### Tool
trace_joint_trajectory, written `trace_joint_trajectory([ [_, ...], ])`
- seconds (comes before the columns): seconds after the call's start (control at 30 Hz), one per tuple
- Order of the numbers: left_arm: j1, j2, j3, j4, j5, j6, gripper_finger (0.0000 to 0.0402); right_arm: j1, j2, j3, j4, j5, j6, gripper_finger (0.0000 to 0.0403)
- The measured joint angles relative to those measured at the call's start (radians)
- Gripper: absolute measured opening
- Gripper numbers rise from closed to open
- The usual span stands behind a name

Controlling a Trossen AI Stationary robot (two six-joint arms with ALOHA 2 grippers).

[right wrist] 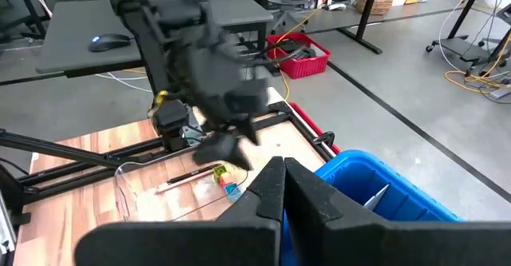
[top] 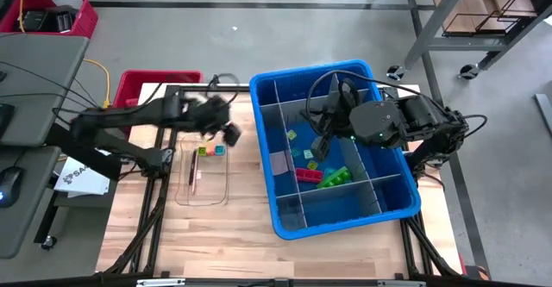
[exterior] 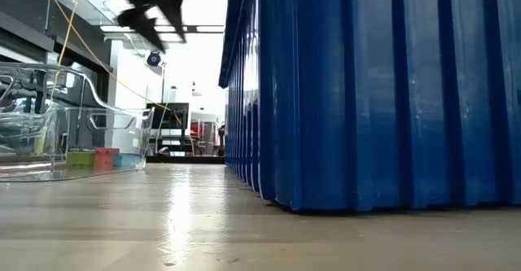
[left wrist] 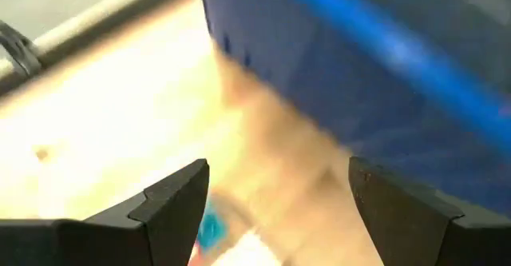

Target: Sort blocks

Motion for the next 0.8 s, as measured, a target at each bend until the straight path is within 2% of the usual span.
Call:
trace_joint_trajectory([
  [0.07,-0.034,-0.073,-0.098,0.002,0.040,0.077,0.0296,0.000,0.000,0.000,0.000,0.000,0.000,0.0000],
  [0.17,-0.081,-0.144,-0.224,-0.005,0.075,0.383,0.0296,0.000,0.000,0.000,-0.001,0.007,-0.009,0.0000],
  [0.23,-0.094,-0.168,-0.300,-0.005,0.086,0.551,0.0296,0.000,0.000,0.000,-0.002,0.007,-0.015,0.0000],
  [0.33,-0.095,-0.171,-0.394,0.000,0.112,0.721,0.0296,0.000,0.000,0.000,-0.001,0.007,-0.015,0.0000],
  [0.5,-0.094,-0.139,-0.488,0.070,0.107,0.797,0.0296,0.000,0.000,0.000,-0.001,0.007,0.014,0.0000],
  [0.8,-0.083,0.006,-0.469,0.073,0.138,0.772,0.0275,-0.001,0.000,0.000,-0.001,0.025,0.019,0.0000],
])
